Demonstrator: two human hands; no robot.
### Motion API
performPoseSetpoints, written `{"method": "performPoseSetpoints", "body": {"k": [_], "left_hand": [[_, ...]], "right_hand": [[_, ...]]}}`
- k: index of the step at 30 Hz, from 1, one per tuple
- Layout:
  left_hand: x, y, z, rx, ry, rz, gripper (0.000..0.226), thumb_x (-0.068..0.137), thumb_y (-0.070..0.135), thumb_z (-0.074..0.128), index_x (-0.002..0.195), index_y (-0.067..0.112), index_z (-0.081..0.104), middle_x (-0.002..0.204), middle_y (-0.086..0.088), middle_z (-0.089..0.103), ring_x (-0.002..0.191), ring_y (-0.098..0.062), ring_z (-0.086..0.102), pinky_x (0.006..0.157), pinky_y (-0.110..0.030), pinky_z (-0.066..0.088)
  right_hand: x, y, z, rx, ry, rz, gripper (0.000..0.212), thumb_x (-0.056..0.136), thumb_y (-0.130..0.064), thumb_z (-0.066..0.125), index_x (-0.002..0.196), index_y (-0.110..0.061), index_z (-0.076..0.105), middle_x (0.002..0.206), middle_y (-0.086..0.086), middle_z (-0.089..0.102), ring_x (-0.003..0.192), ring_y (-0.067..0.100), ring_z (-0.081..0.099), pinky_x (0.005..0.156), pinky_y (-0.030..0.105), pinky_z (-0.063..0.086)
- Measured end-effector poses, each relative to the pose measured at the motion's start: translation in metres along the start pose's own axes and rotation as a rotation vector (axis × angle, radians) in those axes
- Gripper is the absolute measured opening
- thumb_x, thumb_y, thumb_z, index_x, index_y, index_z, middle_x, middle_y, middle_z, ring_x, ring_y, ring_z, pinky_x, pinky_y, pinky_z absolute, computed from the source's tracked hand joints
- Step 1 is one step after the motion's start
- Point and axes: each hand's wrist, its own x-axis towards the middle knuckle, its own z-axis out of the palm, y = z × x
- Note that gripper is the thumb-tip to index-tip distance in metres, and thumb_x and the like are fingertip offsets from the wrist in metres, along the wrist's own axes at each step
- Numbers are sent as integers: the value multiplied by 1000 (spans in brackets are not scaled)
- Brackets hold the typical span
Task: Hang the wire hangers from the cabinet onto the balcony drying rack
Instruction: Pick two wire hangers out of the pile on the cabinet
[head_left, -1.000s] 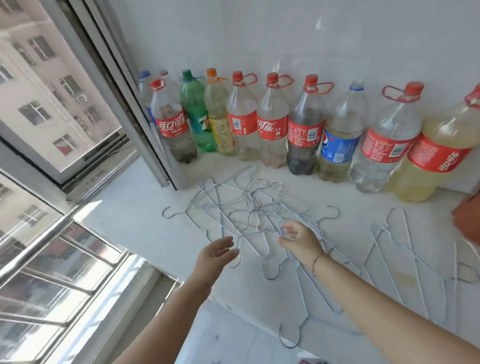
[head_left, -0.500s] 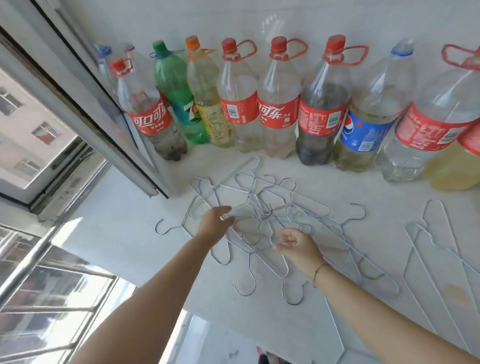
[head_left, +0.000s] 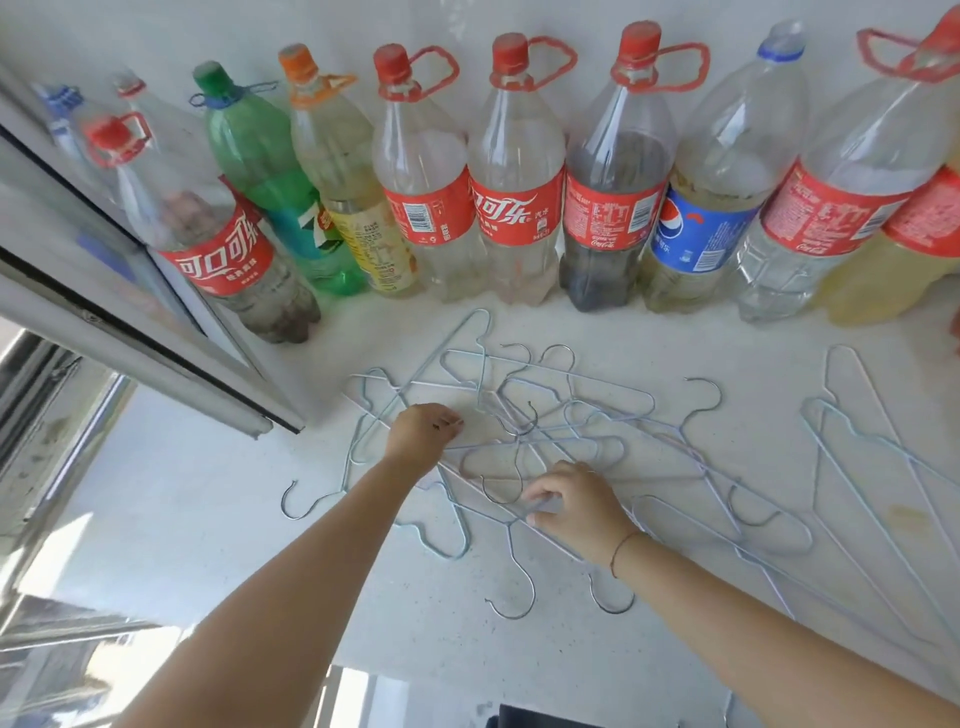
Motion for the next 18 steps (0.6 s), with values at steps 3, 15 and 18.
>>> {"method": "performPoseSetpoints", "body": {"k": [3,15,18], "left_hand": [[1,4,-16,-162,85,29,18,83,19,69,95,6,74,91,-9,73,84,-20,65,71,-19,42],[-17,23,-96,-801,304,-122,19,87,18,65,99,5,69,70,0,61,61,-10,52,64,-17,45],[-39,31,-109,-867,357,-115,12,88,17,63,94,9,70,70,2,60,60,-7,51,59,-13,43]], "right_hand": [[3,-7,4,-155,-21,-28,19,74,-30,67,93,-29,71,99,-4,62,102,18,50,90,29,38],[2,-21,-19,19,8,-122,7,72,-22,69,73,-29,69,77,-14,62,87,12,57,84,26,43],[-6,-28,-37,277,2,-80,21,75,-9,70,72,-29,65,77,-14,65,75,-3,58,73,6,41]]}}
